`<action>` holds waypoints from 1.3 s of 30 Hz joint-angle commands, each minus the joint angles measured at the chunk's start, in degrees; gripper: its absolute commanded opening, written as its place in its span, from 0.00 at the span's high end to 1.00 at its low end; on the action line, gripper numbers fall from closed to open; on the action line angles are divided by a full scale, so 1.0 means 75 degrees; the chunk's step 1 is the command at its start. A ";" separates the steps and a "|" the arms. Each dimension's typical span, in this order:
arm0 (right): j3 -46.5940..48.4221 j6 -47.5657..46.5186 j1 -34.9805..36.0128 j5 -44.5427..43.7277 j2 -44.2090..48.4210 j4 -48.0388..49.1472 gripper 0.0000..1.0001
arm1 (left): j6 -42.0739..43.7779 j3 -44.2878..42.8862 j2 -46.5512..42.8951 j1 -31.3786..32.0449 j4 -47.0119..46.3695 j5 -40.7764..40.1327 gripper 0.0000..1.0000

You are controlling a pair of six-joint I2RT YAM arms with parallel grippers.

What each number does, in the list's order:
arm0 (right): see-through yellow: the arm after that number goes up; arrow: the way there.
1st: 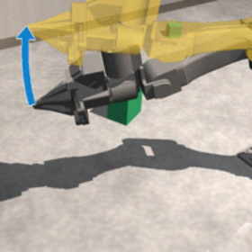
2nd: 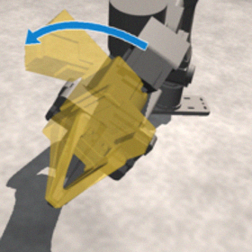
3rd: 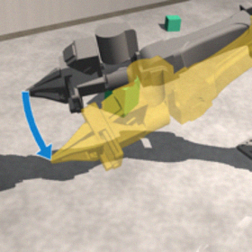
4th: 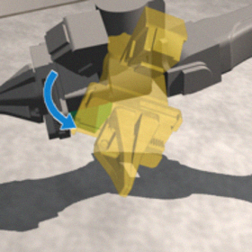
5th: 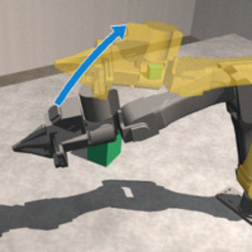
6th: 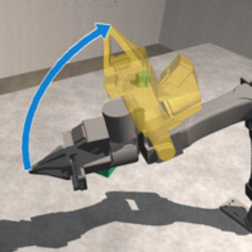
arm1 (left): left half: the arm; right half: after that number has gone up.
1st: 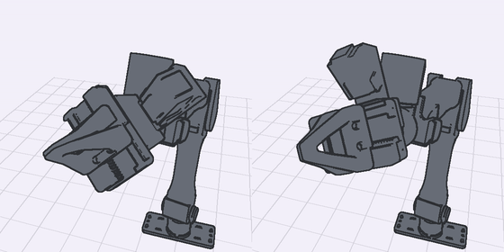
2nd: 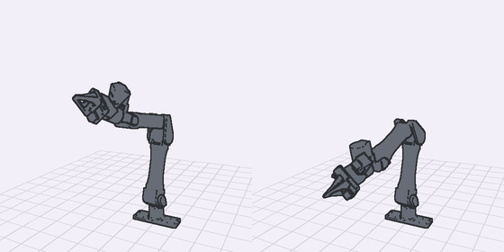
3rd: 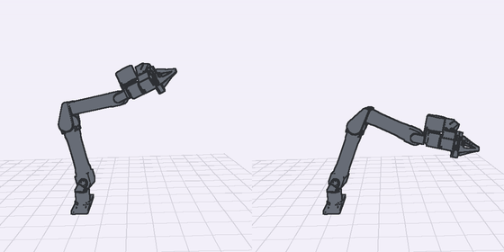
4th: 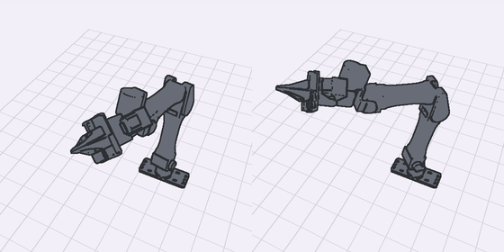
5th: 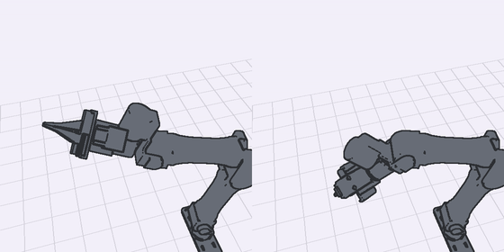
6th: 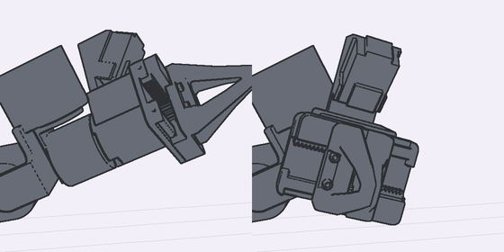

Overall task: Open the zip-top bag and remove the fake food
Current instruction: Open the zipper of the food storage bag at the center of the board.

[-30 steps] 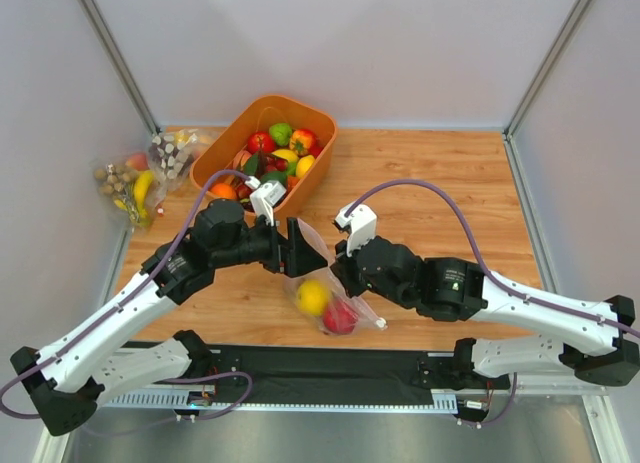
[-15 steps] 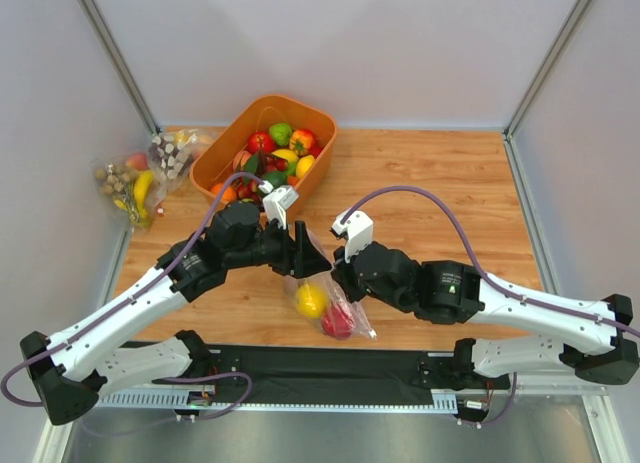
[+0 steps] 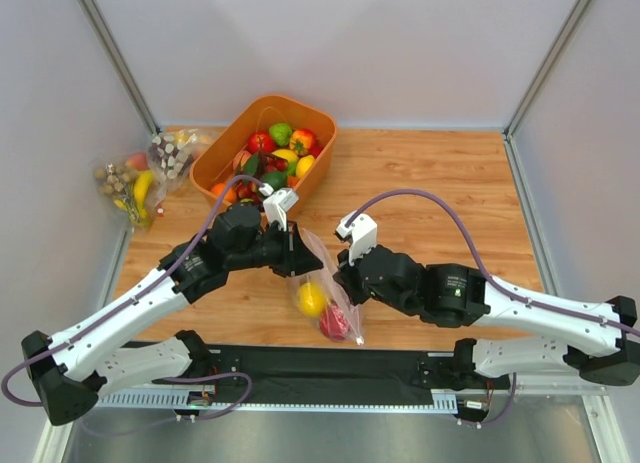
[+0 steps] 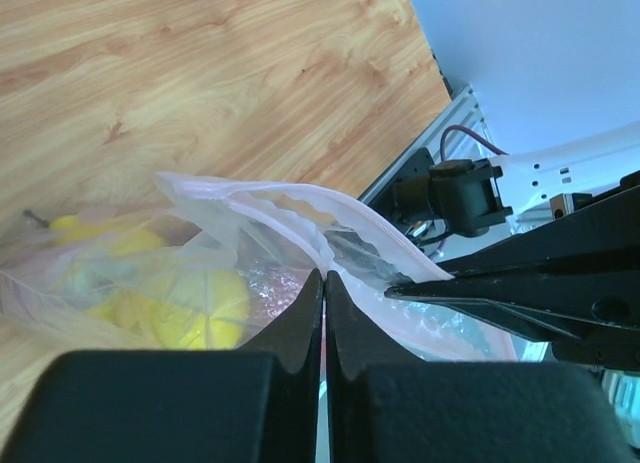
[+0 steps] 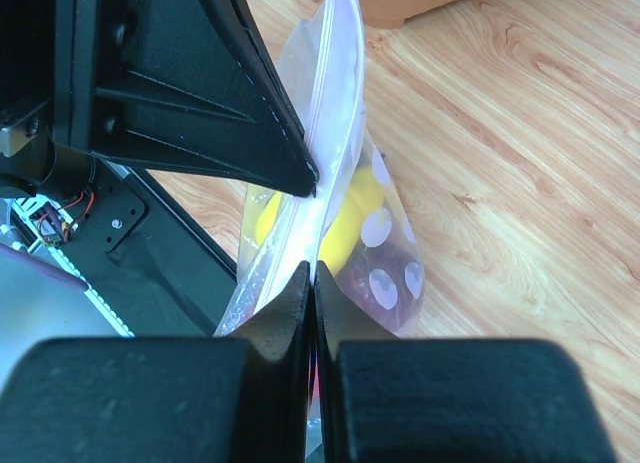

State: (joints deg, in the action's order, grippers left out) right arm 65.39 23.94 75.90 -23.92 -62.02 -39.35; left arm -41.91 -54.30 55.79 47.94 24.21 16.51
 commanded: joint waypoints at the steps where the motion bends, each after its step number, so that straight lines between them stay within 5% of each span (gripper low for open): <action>1: -0.0081 0.0030 0.0064 -0.0197 0.0277 0.0197 1.00 | -0.0013 0.0104 -0.0219 0.0018 -0.0297 -0.0034 1.00; 19: 0.1020 -0.0087 -0.0674 -0.2857 0.1799 -0.1971 1.00 | 0.1650 -0.1794 -0.0325 -0.0205 0.1869 -0.0151 1.00; 28: 0.0390 0.0147 -0.0674 -0.2589 0.2047 -0.1786 1.00 | 0.2306 -0.1865 -0.0513 -0.0580 0.2771 -0.0724 1.00; 39: -0.1077 0.0885 -0.0663 -0.1182 0.1379 -0.0250 1.00 | 0.2365 -0.0529 -0.0583 -0.0580 0.3159 -0.1872 1.00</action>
State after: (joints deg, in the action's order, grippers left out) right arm 57.71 28.58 71.18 -33.91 -52.42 -46.22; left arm -25.67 -57.74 53.36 44.10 44.75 7.42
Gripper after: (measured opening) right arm 0.007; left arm 0.006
